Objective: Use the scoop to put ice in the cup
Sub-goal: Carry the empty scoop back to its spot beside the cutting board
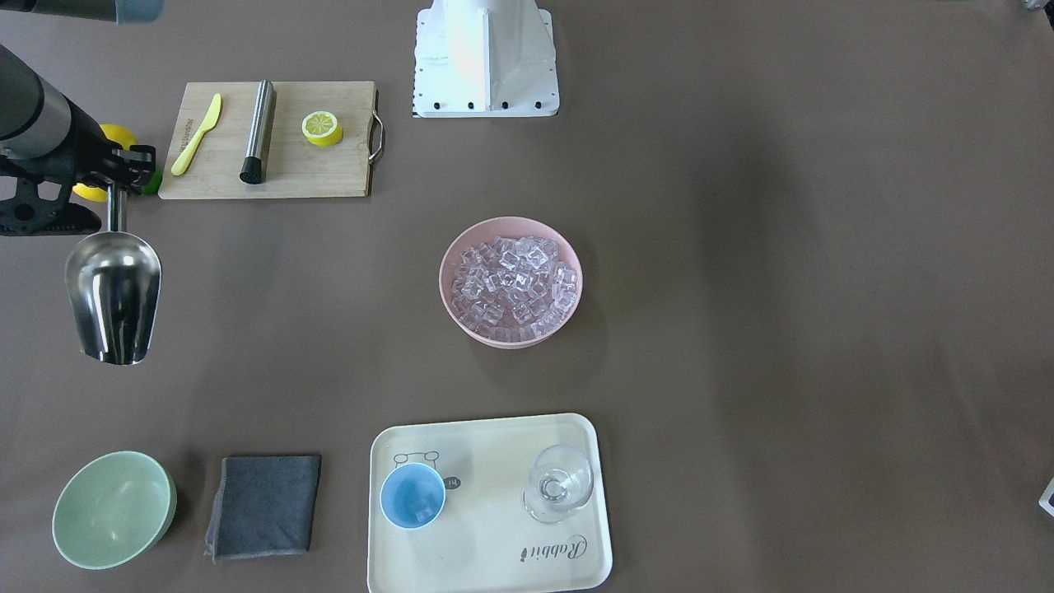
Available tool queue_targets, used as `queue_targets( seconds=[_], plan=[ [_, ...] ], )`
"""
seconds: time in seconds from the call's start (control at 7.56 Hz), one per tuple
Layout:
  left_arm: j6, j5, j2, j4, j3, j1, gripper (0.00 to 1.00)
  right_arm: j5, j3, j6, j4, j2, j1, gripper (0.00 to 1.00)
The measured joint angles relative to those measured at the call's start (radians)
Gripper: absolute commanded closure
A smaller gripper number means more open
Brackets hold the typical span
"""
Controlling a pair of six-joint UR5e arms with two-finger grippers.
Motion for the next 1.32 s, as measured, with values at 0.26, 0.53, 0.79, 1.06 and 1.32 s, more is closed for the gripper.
queue_targets(
  seconds=[0.26, 0.53, 0.79, 1.06, 1.32],
  plan=[
    [0.001, 0.003, 0.004, -0.005, 0.007, 0.000, 0.02, 0.043, -0.046, 0.094, 0.216, -0.100, -0.045, 1.00],
    [0.002, 0.029, -0.011, -0.009, 0.000, 0.004, 0.02, 0.069, -0.083, 0.149, 0.317, -0.145, -0.081, 1.00],
    [0.002, 0.051, -0.018, -0.011, 0.004, 0.007, 0.02, 0.073, -0.097, 0.189, 0.335, -0.151, -0.135, 1.00],
    [0.002, 0.054, -0.020, -0.050, 0.027, 0.004, 0.02, 0.071, -0.126, 0.223, 0.352, -0.152, -0.185, 1.00],
    [-0.006, 0.052, -0.019, -0.086, 0.060, -0.006, 0.02, 0.067, -0.179, 0.230, 0.418, -0.156, -0.198, 1.00]
  ],
)
